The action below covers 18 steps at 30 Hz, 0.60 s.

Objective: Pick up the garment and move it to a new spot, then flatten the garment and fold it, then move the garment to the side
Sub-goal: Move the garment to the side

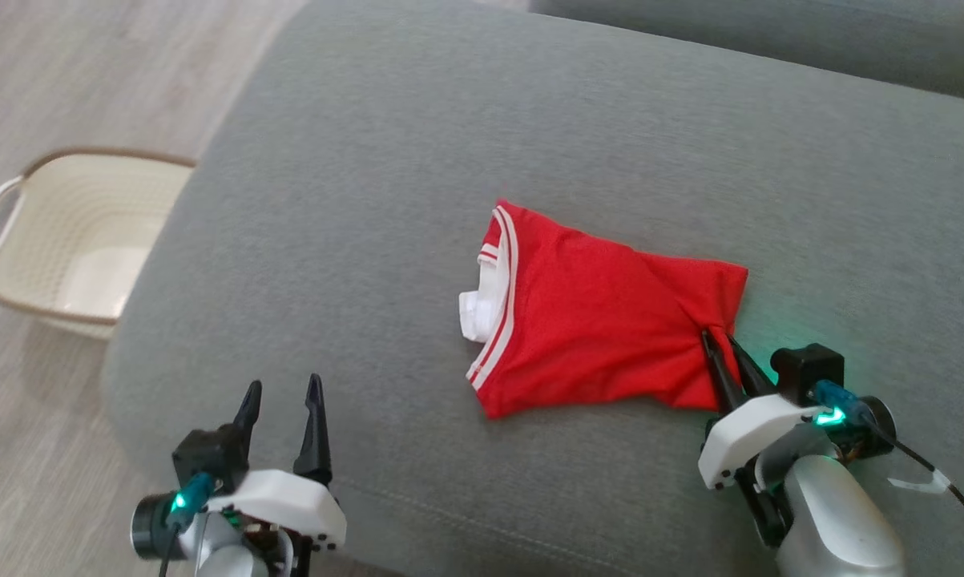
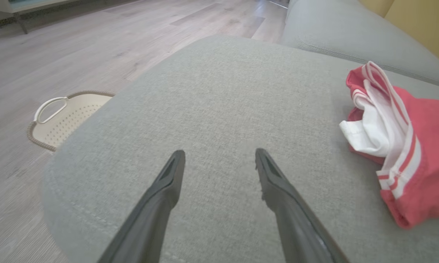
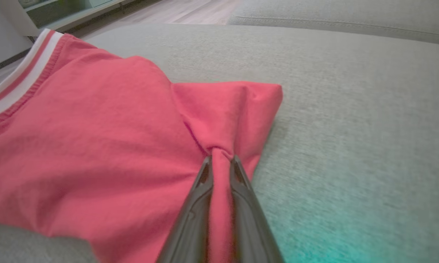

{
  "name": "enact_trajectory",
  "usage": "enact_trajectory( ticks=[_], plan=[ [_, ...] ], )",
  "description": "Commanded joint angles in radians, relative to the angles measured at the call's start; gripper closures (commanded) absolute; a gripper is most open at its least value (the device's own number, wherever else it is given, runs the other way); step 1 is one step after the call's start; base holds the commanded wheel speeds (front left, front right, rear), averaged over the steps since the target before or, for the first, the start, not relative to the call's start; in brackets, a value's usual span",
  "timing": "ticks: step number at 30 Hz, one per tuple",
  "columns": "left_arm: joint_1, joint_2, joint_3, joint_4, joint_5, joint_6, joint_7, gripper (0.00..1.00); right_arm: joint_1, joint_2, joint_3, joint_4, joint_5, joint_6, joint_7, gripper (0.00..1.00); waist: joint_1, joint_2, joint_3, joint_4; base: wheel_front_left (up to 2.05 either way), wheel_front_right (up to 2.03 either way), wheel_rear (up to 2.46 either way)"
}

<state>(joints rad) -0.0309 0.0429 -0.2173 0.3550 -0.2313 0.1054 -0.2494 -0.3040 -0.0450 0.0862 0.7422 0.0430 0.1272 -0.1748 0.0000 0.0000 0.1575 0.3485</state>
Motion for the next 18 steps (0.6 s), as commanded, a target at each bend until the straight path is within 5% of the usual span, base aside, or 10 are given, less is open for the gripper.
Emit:
enact_trajectory(
  ticks=[1,18],
  plan=[
    [-0.050,0.007,0.029,-0.036,-0.002,-0.002,-0.012,0.00,-0.018,-0.005,0.007,-0.009,0.000,0.003,-0.002,1.00,0.0000,0.0000,0.000,-0.038,0.00,0.00,0.00],
    [-0.113,0.007,-0.006,-0.031,0.031,-0.033,-0.012,0.00,-0.024,-0.005,0.054,-0.047,0.078,0.003,-0.047,1.00,0.0000,0.0000,-0.010,-0.517,0.00,0.00,0.00]
  ],
)
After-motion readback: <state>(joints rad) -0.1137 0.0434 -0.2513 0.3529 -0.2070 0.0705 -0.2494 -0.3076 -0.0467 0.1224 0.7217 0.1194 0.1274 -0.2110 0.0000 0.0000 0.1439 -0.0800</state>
